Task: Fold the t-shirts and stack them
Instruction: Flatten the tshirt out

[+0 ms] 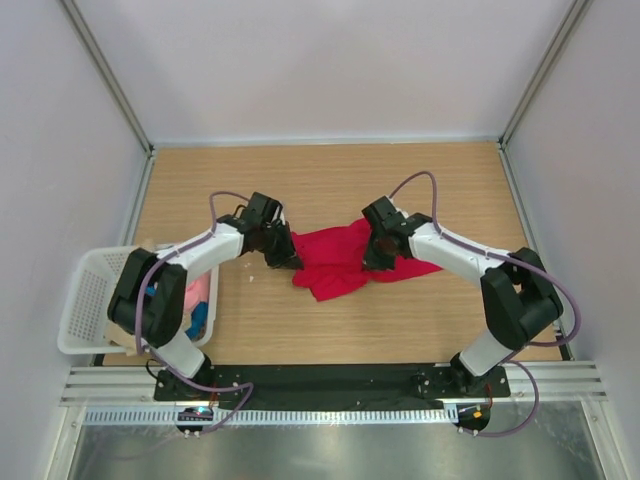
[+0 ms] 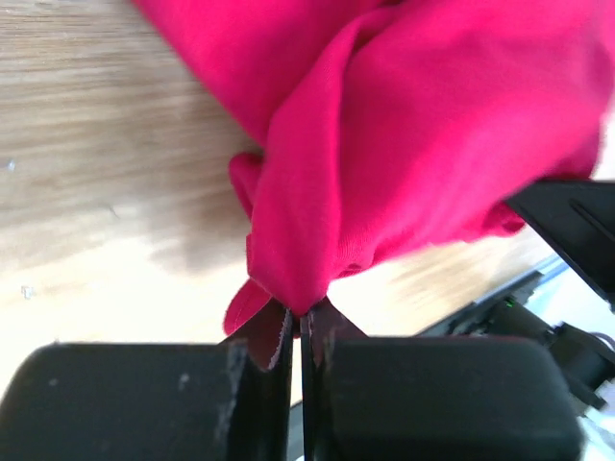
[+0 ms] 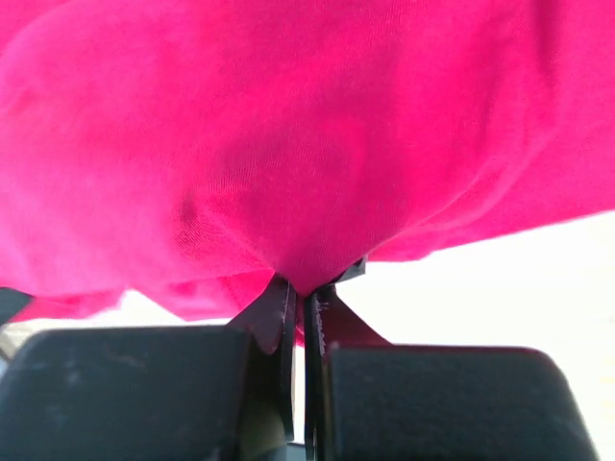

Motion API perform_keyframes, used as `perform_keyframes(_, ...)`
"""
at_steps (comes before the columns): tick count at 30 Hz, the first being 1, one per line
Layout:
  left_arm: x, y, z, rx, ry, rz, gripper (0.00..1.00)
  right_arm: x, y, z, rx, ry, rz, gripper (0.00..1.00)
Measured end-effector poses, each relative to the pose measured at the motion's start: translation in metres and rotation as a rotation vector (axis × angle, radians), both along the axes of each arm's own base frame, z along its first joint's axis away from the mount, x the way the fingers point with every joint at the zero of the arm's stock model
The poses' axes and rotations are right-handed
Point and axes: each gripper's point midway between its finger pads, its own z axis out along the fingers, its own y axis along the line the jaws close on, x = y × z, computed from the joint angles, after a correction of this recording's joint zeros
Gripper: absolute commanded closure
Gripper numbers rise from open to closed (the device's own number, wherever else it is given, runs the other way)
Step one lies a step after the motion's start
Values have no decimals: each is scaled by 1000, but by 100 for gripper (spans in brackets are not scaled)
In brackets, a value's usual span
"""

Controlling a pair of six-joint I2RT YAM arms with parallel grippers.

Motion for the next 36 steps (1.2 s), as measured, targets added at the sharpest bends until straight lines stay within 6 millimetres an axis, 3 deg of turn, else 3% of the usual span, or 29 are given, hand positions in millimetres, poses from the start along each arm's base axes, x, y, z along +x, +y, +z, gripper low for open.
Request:
perform_keyframes(5, 0, 2, 50, -42, -102, 9, 100, 3, -9, 33, -47, -57, 62, 99)
perform_keyframes(11, -4, 14, 141, -90, -295, 45, 100, 23, -1, 99, -43, -184, 172, 99)
perform_keyframes(15, -14, 31, 225, -125, -472, 97, 100, 43, 17, 166, 20, -321, 236, 77)
perform_keyframes(16, -18, 36, 245, -139, -517, 108, 100, 45, 21, 178, 39, -344, 248, 77)
perform_keyframes(17, -22, 39, 262, -154, -555, 117, 100, 47, 26, 192, 66, -372, 263, 78)
perform_keyframes(18, -28, 43, 278, -173, -591, 126, 100, 47, 31, 202, 93, -391, 277, 98)
perform_keyframes(19, -35, 47, 290, -191, -618, 133, 100, 45, 34, 208, 116, -403, 292, 99)
perform_keyframes(21, -44, 50, 299, -214, -629, 146, 100, 38, 41, 208, 171, -391, 300, 99)
perform_keyframes(22, -50, 52, 300, -228, -628, 152, 100, 32, 43, 204, 197, -380, 303, 93)
perform_keyframes(23, -53, 53, 298, -234, -616, 157, 100, 22, 45, 194, 225, -349, 307, 77)
perform_keyframes(26, -59, 52, 280, -240, -554, 167, 100, 6, 46, 174, 266, -291, 303, 98)
perform_keyframes(29, -62, 49, 262, -235, -487, 169, 100, -9, 44, 151, 290, -219, 278, 99)
perform_keyframes(32, -64, 48, 258, -234, -457, 169, 100, -13, 43, 139, 290, -193, 259, 99)
perform_keyframes(36, -68, 53, 266, -210, -462, 167, 100, -3, 46, 149, 291, -240, 252, 99)
